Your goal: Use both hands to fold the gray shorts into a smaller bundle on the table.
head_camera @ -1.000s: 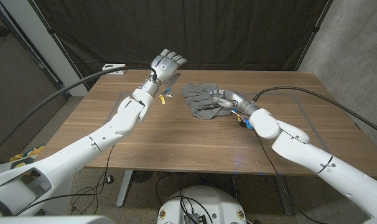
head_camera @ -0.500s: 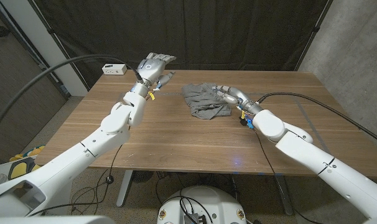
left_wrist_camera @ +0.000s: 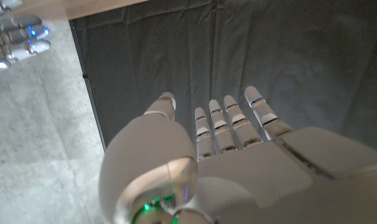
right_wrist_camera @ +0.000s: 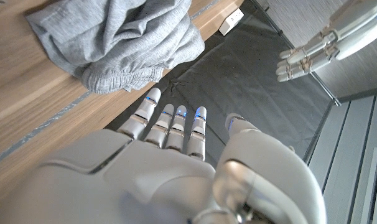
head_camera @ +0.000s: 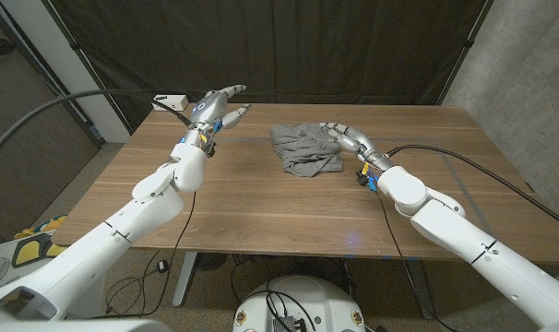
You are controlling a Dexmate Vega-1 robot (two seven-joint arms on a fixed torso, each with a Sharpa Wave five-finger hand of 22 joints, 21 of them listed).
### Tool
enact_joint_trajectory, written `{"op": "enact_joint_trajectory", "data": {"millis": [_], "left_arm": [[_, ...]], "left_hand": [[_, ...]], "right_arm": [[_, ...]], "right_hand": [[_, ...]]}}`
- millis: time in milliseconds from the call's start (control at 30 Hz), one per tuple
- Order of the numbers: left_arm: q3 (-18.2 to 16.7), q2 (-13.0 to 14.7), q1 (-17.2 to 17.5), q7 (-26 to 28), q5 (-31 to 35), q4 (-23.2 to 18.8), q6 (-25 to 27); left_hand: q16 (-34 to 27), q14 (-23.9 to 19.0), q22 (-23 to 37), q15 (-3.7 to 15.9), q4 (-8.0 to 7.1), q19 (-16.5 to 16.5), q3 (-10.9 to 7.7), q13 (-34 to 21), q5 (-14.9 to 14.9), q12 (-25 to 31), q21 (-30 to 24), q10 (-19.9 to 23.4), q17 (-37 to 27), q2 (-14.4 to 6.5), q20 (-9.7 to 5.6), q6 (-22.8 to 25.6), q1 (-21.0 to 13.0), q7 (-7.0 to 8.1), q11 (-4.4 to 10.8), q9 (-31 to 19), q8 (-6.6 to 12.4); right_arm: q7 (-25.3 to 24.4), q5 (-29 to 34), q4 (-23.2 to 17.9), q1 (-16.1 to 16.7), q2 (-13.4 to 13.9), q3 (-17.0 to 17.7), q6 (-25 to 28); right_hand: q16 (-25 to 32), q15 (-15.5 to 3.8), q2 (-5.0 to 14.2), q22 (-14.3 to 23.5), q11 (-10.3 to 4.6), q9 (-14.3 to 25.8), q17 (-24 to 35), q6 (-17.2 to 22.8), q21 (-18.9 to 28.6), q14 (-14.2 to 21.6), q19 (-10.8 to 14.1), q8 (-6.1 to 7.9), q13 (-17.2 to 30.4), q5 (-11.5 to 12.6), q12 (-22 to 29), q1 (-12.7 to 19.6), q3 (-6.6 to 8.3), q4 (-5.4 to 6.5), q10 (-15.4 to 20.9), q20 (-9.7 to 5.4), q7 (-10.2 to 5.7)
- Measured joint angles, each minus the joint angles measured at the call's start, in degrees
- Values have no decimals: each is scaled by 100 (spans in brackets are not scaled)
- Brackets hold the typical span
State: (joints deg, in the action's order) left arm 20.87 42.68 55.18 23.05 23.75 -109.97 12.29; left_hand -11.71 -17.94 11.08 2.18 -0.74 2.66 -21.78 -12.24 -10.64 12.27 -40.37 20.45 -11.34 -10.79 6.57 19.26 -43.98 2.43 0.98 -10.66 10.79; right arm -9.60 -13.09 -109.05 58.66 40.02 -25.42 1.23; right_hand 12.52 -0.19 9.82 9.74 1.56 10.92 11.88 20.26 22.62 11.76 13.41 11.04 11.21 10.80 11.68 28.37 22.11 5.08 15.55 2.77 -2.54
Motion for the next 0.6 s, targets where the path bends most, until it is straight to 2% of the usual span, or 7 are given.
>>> {"op": "enact_joint_trajectory", "data": {"millis": [267, 300, 333, 467, 600], "left_arm": [[-353, -100, 254, 16, -1095, 155, -480], [-363, -104, 263, 16, -1095, 163, -480], [-408, -123, 304, -18, -1414, 206, -648], [-519, -160, 395, -83, -1948, 321, -993], [-598, -181, 466, -197, -2367, 454, -1337]], "left_hand": [[27, 209, -1, -208, -100, -95, -100, 0, -22, -70, 19, -197, -28, 12, 135, -169, 150, -169, -196, 0, -44], [27, 230, -1, -234, -122, -114, -122, 0, -22, -71, 34, -214, -28, -19, 154, -181, 188, -210, -216, 0, -44], [27, 243, 9, -260, -142, -125, -142, 0, -22, -73, 34, -190, -28, 4, 161, -138, 226, -272, -258, 0, -43], [27, 257, 27, -366, -204, -219, -202, 0, -22, -39, 56, -135, -19, 10, 67, -59, 359, -417, -360, 0, 6], [71, 429, 25, -425, -280, -386, -207, 19, -22, -53, 119, -289, 16, 64, -100, -388, 535, -331, -419, 0, -66]], "right_arm": [[-41, -436, 195, 126, -150, 95, -449], [-41, -457, 195, 126, -150, 95, -472], [-42, -531, 260, 161, -199, 120, -552], [-91, -632, 303, 230, -245, 154, -684], [-158, -706, 342, 297, -294, 191, -832]], "right_hand": [[0, 30, 0, 0, 62, 0, 0, 4, -32, -31, -2, 0, 0, -22, -24, 0, -12, -11, 0, 1, 57], [0, 60, -1, 0, 83, 0, 7, 0, -46, -44, -6, 0, 0, -22, -24, -1, -23, -23, -21, 6, 62], [0, 87, -11, 0, 98, 0, 19, 0, -46, -43, -22, 0, 0, -22, -24, -11, -26, -26, -36, 22, 62], [0, 124, -59, -1, 154, 0, 27, -20, -89, -81, -53, 0, 0, -36, -24, -93, -76, 22, -51, 52, 123], [0, 186, -111, -1, 215, 0, 27, -31, -99, -104, -52, 0, 0, -43, -39, -177, -108, 54, -71, 52, 158]]}}
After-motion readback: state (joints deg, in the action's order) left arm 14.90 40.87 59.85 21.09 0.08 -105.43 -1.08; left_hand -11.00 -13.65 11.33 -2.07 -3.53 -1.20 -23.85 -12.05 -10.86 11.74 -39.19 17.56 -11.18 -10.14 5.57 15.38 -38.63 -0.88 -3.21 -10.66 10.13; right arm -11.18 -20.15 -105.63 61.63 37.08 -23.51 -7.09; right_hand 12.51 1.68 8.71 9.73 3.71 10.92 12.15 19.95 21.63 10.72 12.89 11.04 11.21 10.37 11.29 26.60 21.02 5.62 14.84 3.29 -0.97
